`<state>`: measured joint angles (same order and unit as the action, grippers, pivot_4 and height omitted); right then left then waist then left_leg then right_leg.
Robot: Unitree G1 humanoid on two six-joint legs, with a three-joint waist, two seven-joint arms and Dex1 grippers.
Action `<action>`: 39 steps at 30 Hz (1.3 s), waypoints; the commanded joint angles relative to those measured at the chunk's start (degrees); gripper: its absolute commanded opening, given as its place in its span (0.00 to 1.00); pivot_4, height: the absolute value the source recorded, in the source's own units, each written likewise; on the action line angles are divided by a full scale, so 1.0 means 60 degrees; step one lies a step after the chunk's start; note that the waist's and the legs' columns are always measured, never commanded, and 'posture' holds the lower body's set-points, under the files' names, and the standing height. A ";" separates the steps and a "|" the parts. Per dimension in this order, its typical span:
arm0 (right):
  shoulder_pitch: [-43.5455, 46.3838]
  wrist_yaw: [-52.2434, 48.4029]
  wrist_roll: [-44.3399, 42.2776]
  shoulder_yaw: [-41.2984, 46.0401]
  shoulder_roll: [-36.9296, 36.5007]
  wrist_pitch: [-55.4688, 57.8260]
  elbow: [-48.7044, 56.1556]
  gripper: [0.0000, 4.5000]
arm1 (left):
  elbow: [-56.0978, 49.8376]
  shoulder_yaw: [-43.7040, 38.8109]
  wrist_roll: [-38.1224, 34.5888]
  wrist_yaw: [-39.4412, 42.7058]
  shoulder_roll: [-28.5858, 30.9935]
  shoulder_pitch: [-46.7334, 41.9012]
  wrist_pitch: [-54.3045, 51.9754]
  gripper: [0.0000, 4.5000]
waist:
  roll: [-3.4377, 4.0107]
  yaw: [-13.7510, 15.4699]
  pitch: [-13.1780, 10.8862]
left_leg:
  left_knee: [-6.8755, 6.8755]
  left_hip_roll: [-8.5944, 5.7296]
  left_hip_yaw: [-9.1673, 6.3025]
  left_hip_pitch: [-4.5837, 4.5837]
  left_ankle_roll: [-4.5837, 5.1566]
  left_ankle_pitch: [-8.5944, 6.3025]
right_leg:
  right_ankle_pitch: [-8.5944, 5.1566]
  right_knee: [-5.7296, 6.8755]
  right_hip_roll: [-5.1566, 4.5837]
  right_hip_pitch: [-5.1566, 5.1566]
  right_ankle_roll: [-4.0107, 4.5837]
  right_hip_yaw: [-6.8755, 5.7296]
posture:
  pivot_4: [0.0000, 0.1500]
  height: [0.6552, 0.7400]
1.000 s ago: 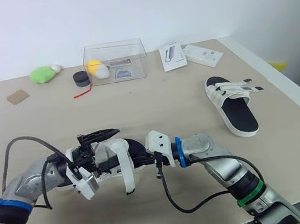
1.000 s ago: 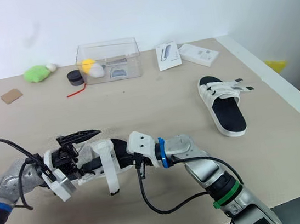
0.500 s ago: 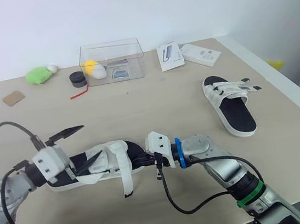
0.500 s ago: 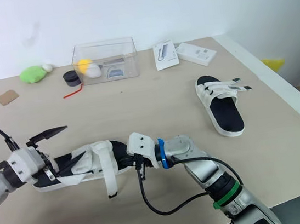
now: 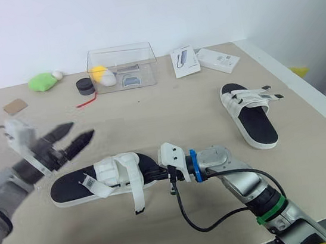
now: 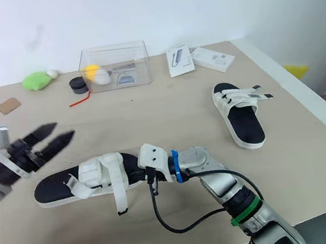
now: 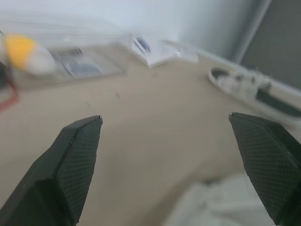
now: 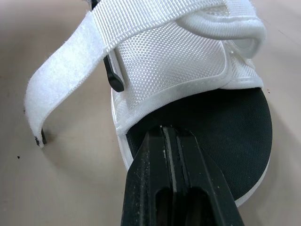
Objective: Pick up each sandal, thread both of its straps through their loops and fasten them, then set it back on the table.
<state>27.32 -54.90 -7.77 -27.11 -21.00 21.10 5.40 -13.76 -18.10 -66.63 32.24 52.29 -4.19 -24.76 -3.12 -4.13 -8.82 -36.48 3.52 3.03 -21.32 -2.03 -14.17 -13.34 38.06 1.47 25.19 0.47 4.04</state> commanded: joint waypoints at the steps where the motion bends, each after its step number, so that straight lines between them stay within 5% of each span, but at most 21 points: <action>1: -0.0209 -0.0034 0.0291 -0.0178 -0.0205 0.0261 -0.0307 0.00 | 0.0289 -0.0829 -0.0875 0.1187 0.0728 0.0457 -0.1701 1.00 | 0.0001 -0.0029 0.0000 | 0.0000 0.0001 0.0004 0.0000 -0.0006 -0.0004 | -0.0001 -0.0002 0.0000 0.0002 0.0001 0.0007 | 1.00 1.00; 5: -0.0213 -0.0025 0.0287 -0.0181 -0.0181 0.0251 -0.0322 0.00 | 0.1325 -0.1724 -0.1829 0.1473 0.1130 0.1046 -0.3640 1.00 | -0.0002 -0.0020 0.0001 | 0.0001 0.0002 0.0001 -0.0001 -0.0014 -0.0011 | -0.0019 0.0001 -0.0004 0.0007 0.0004 0.0000 | 1.00 1.00; 12: -0.0161 -0.0080 0.0292 -0.0222 -0.0124 0.0161 -0.0437 0.00 | 0.1007 -0.1751 -0.0261 0.2561 0.1173 0.2682 -0.4439 1.00 | -0.0009 -0.0023 0.0005 | 0.0001 0.0005 -0.0005 0.0000 -0.0017 -0.0012 | -0.0026 0.0007 -0.0003 0.0012 0.0022 -0.0005 | 1.00 1.00; 18: -0.0111 -0.0132 0.0320 -0.0266 -0.0122 0.0101 -0.0465 0.00 | 0.0957 -0.1088 0.0966 0.2726 0.0673 0.2454 -0.4120 1.00 | -0.0008 -0.0012 0.0012 | 0.0001 0.0005 -0.0008 0.0017 -0.0016 -0.0011 | -0.0036 0.0009 -0.0002 0.0000 0.0060 -0.0004 | 1.00 1.00; 26: -0.0131 -0.0053 0.0308 -0.0204 -0.0126 0.0193 -0.0397 0.00 | 0.0670 -0.0646 0.1111 0.2814 -0.0148 0.1779 -0.4414 1.00 | 0.0007 0.0000 0.0022 | 0.0001 0.0002 -0.0005 0.0020 -0.0016 -0.0011 | -0.0016 0.0009 -0.0002 -0.0005 0.0026 0.0004 | 1.00 1.00; 39: -0.0094 -0.0028 0.0304 -0.0203 -0.0078 0.0137 -0.0487 0.00 | 0.0721 -0.0932 0.1682 0.3183 -0.0086 0.1925 -0.4634 0.06 | 0.0006 -0.0002 0.0024 | 0.0001 0.0002 -0.0005 0.0020 -0.0016 -0.0011 | -0.0016 0.0009 -0.0001 -0.0003 0.0024 0.0008 | 1.00 1.00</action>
<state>27.50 -55.06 -7.73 -27.17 -20.93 20.68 4.68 -9.35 -22.51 -56.81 50.54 51.01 7.39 -52.73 -3.09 -4.14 -8.68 -36.48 3.54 3.00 -21.20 -2.13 -14.24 -13.44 38.11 1.46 25.17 0.62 4.09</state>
